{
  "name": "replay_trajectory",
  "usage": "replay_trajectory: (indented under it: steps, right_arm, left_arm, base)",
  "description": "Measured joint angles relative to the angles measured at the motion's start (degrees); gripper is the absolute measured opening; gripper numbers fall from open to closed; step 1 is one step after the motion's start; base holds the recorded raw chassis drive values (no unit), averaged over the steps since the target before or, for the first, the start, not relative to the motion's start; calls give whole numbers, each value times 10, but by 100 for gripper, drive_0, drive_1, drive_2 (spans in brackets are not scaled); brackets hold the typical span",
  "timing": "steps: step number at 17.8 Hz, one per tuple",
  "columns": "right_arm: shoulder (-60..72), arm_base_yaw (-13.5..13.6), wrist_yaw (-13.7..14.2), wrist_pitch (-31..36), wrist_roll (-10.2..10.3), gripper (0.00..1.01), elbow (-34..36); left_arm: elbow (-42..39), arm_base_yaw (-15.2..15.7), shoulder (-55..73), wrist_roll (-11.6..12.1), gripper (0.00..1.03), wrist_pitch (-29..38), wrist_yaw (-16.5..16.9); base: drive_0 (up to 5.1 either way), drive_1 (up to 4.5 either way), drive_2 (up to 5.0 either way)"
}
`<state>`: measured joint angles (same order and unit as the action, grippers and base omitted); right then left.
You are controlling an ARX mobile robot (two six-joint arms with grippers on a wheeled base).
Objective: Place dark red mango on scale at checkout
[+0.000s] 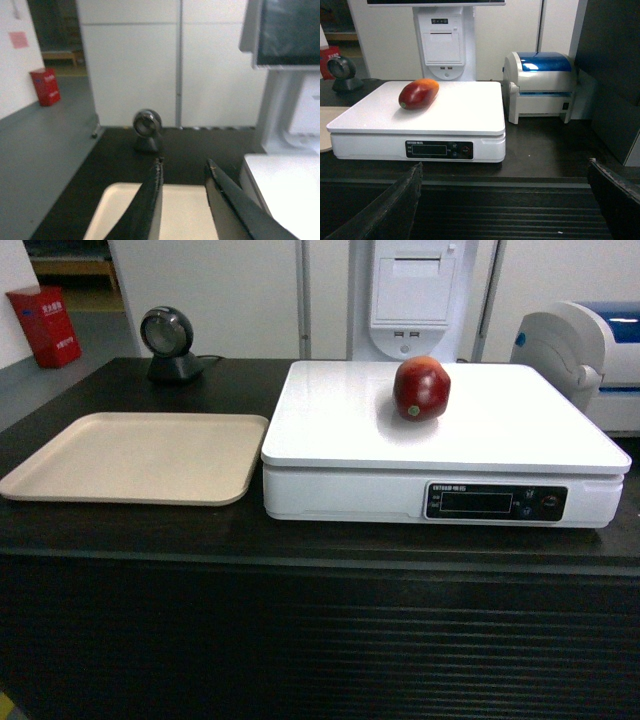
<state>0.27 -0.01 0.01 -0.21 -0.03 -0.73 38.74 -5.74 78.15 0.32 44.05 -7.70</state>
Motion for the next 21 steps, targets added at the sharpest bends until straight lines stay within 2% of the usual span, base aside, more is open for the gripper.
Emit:
replay_trajectory:
  steps: [1,2,3,4,7,18,20,21]
  right_arm:
    - [0,0,0,0,0,98,0]
    - [0,0,0,0,0,98,0]
    - [0,0,0,0,0,98,0]
    - [0,0,0,0,0,98,0]
    - [0,0,0,0,0,98,0]
    - [0,0,0,0,0,98,0]
    - [0,0,0,0,0,98,0]
    - [0,0,0,0,0,98,0]
  left_arm:
    - [-134,5,-42,-1,2,23,29]
    - [-202,22,-123,-2,2,44,35]
    - [-267,59,-179,-2,2,31,73]
    - [-287,59,-218,-2,2,23,75]
    - [-316,59,-264,-2,2,-3,76]
    - [-339,58,-327,-2,2,-39,76]
    - [-353,58,-365,-2,2,-65,76]
    - [-371,58,-363,-2,2,-26,76]
  base:
    - [0,0,0]
    - [0,0,0]
    - [0,0,0]
    - [0,0,0]
    - [0,0,0]
    - [0,0,0]
    - [0,0,0]
    - [0,0,0]
